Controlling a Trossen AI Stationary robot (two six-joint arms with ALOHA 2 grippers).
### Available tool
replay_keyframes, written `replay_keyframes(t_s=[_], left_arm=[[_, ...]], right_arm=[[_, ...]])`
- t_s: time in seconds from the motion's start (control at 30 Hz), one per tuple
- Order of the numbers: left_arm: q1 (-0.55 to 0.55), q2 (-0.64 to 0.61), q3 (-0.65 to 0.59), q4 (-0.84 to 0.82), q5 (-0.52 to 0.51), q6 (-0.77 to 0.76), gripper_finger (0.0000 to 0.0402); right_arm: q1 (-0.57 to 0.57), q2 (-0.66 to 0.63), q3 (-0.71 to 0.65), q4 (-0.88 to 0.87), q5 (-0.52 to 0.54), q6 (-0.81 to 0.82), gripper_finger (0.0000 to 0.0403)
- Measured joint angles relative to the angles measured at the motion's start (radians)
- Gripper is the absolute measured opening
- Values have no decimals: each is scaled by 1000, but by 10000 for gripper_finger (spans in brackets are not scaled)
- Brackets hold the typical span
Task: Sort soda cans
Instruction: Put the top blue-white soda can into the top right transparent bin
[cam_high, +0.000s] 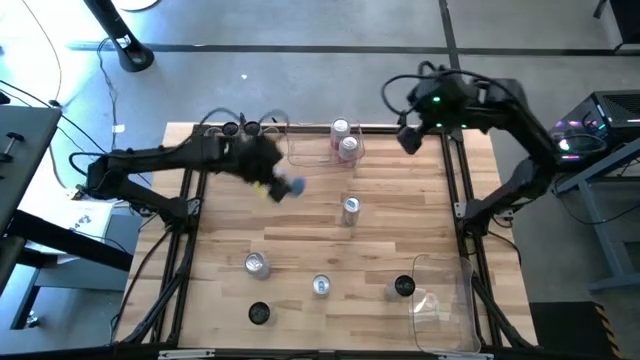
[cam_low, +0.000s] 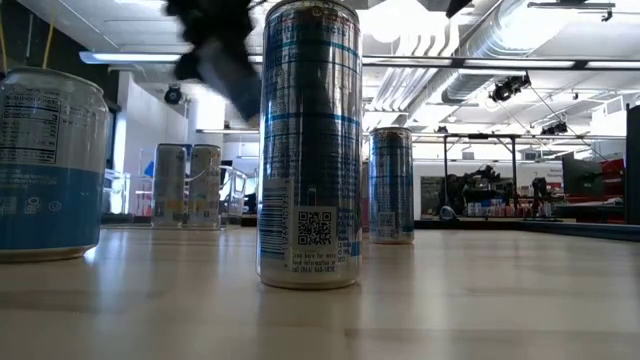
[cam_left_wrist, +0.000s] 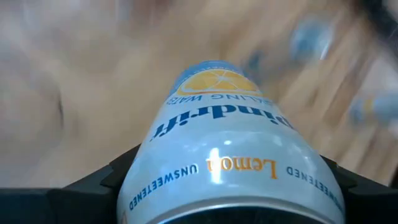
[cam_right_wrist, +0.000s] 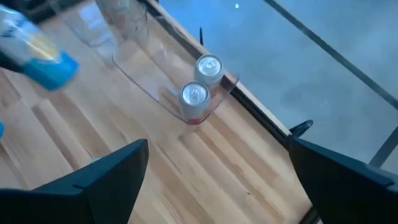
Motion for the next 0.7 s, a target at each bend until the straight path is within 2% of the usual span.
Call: replay_keyframes(t_s=[0.07,0.17,0.33,0.47,0.6,0.7], left_arm=[[42,62,81,47,-10,77,277],[106,196,228,25,-10,206,277],[203,441,533,-115,-35,375,277],[258,599,749,-247,-51,475,277],[287,733,879,-381,-59,532,277],[292,780,899,-397,-61,551,277]], right_arm=[[0,-20,0,0,7,20,385],[0,-34,0,0,19,38,385],[2,-26,-8,2,19,42,385],[16,-28,-90,2,19,39,385],[42,-29,-210,0,19,35,385],[71,-29,-293,2,35,20,385]])
